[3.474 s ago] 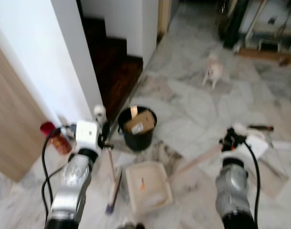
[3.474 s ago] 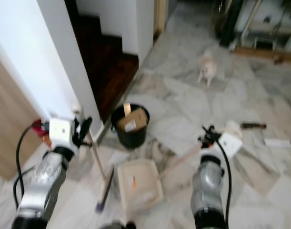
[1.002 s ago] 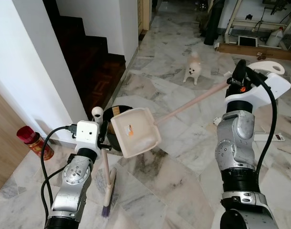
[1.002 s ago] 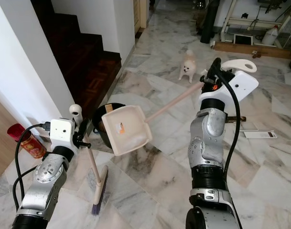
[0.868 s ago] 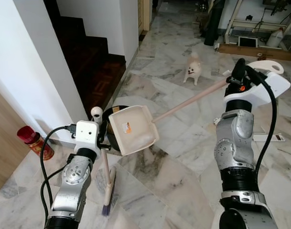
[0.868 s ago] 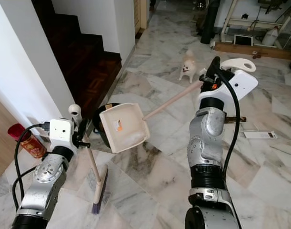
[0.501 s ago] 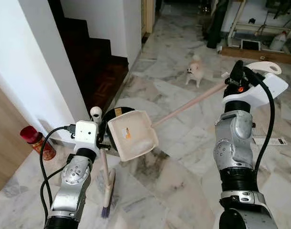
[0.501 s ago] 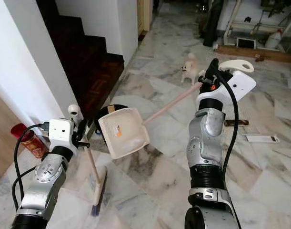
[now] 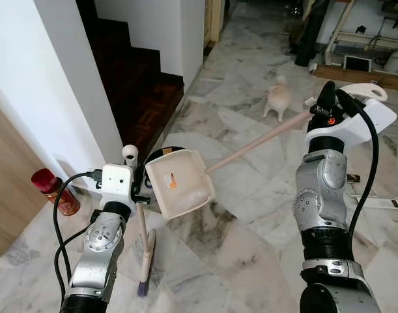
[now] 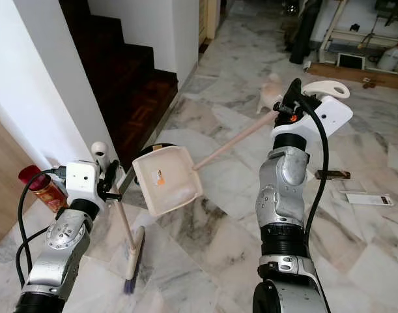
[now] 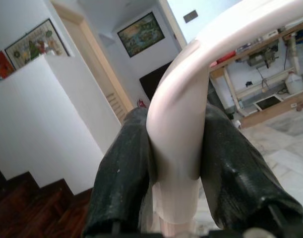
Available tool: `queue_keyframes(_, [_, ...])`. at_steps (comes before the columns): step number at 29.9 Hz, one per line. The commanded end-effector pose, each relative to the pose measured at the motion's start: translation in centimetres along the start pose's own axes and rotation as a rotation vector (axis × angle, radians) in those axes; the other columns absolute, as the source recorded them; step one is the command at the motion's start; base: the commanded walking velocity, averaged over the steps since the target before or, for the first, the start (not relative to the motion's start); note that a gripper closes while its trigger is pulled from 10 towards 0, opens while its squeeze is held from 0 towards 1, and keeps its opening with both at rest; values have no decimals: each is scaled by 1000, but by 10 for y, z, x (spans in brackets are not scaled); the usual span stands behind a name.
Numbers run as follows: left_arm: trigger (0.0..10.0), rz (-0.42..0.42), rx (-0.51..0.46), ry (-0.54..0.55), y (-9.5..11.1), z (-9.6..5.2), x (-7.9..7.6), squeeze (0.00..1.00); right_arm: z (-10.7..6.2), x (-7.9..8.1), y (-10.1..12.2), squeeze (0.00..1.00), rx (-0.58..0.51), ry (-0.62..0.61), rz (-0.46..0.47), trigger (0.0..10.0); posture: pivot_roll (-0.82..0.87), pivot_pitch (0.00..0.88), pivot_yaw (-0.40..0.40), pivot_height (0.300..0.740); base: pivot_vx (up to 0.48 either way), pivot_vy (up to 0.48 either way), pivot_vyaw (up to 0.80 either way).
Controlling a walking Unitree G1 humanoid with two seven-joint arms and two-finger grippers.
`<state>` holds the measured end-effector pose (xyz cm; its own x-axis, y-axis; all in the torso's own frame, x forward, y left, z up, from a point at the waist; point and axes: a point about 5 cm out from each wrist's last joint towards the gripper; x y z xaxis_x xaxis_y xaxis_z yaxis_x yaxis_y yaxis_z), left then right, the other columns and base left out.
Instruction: Sweep floor
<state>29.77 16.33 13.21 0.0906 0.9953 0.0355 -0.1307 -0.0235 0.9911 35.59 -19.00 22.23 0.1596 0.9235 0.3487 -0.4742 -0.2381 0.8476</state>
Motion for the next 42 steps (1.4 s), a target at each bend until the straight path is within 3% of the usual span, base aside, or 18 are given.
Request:
queue_keyframes(1, [10000,23,-22,21,5,0,5,0,7,9,14,0,-59,19,38,10000,63,39,-13,740,296,0,644])
queue_keyframes(42, [10000,10,-27,37,5,0,6,0,9,15,15,0,-62,31,76,10000,63,38,-19,740,273,15,106])
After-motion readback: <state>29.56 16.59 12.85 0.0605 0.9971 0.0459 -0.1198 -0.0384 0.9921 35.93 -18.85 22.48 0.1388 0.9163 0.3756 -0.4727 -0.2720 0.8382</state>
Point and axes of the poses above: a point about 5 cm out from each wrist's last joint towards the gripper, its own z axis pointing out of the wrist towards the gripper, its own y axis along the axis of the wrist's last joint, x = y × z, and after that the axes turned 5 degrees about -z, right-handed
